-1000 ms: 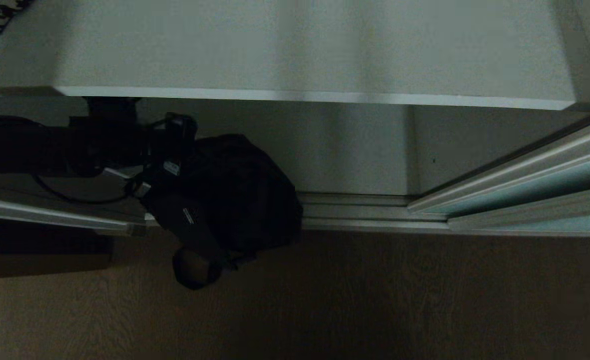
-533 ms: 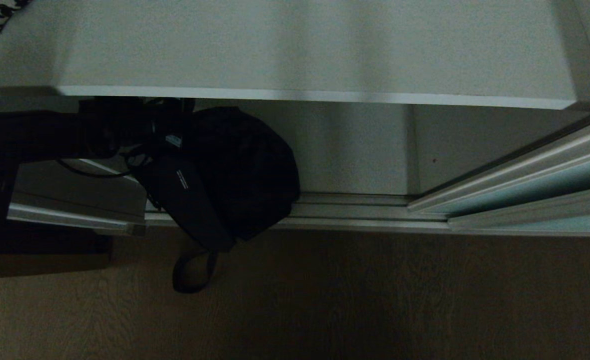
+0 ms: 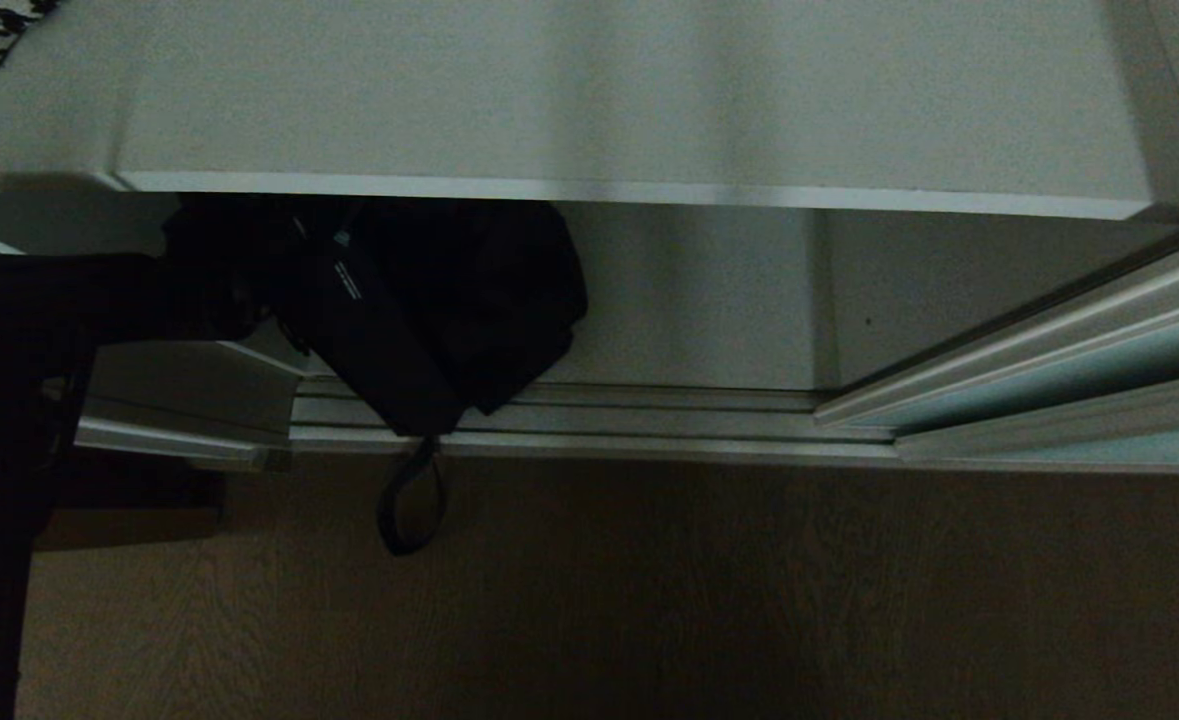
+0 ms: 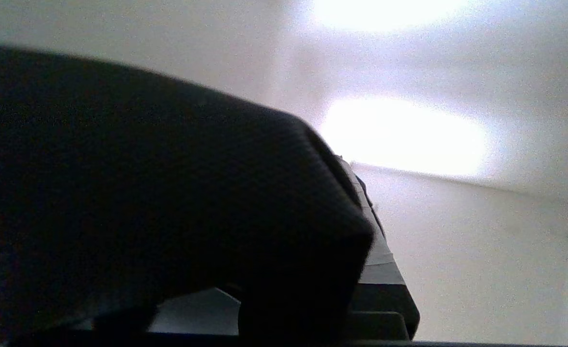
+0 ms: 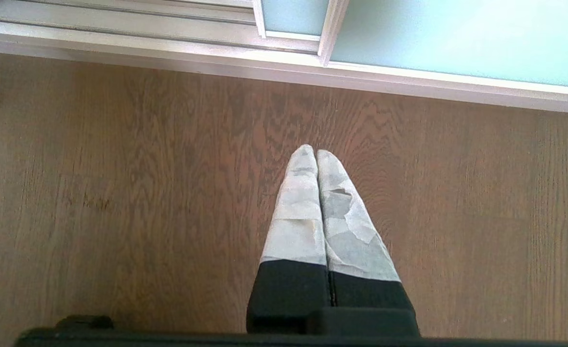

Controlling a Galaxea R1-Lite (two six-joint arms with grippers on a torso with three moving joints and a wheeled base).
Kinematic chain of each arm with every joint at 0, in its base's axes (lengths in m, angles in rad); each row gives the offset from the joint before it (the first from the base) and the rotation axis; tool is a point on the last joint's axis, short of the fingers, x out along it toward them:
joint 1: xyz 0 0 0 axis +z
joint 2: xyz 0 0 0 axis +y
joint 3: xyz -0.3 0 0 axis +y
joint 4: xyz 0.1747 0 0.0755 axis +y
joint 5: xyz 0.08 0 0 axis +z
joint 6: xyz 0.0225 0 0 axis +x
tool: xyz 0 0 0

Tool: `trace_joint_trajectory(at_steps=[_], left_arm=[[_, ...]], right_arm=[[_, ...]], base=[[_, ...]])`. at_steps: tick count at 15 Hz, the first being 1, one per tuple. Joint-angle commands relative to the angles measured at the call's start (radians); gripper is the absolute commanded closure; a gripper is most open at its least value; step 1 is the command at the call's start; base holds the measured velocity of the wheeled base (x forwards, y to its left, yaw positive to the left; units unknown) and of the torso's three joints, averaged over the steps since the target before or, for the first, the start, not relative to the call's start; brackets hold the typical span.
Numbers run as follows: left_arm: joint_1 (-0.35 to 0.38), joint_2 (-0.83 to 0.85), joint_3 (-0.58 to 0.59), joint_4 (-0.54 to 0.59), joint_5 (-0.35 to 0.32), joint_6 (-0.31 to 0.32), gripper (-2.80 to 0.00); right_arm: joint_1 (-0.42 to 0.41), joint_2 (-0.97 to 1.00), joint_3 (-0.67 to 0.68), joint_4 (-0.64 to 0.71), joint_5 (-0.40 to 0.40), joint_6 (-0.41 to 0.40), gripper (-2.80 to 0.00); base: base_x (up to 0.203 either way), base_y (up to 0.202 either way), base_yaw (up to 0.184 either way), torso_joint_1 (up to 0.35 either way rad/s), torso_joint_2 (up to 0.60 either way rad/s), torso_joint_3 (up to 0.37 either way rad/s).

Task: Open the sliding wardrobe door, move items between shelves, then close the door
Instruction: Place the bag on the lower shelf

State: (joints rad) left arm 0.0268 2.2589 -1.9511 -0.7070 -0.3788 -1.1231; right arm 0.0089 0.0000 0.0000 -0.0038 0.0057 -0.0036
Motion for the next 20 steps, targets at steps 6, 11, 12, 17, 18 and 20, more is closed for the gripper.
trace_joint_trajectory(at_steps=[6, 11, 12, 17, 18, 20], left_arm=[[-0.024, 0.092, 0.0, -0.46, 0.091, 0.164, 0.0], [-0.069, 0.189, -0.001, -0.658, 0.095, 0.295, 0.0], [-0.07, 0.205, -0.002, -0.666, 0.096, 0.314, 0.0], [-0.07, 0.264, -0.002, -0.822, 0.081, 0.516, 0.0], [-0.07, 0.266, -0.003, -0.823, 0.085, 0.547, 0.0], [-0.066, 0.255, -0.002, -0.823, 0.099, 0.55, 0.0]], right_arm=[[0.0, -0.003, 0.0, -0.001, 0.0, -0.001, 0.0], [0.0, -0.003, 0.0, -0.001, 0.0, 0.0, 0.0], [0.0, -0.003, 0.0, -0.001, 0.0, -0.001, 0.0], [0.0, -0.003, 0.0, -0.001, 0.0, -0.001, 0.0], [0.0, -0.005, 0.0, -0.001, 0.0, -0.001, 0.0], [0.0, -0.003, 0.0, -0.001, 0.0, -0.001, 0.0]], base=[[0.0, 0.0, 0.0, 0.0, 0.0, 0.0], [0.0, 0.0, 0.0, 0.0, 0.0, 0.0], [0.0, 0.0, 0.0, 0.0, 0.0, 0.0], [0.0, 0.0, 0.0, 0.0, 0.0, 0.0], [0.0, 0.0, 0.0, 0.0, 0.0, 0.0], [0.0, 0.0, 0.0, 0.0, 0.0, 0.0]])
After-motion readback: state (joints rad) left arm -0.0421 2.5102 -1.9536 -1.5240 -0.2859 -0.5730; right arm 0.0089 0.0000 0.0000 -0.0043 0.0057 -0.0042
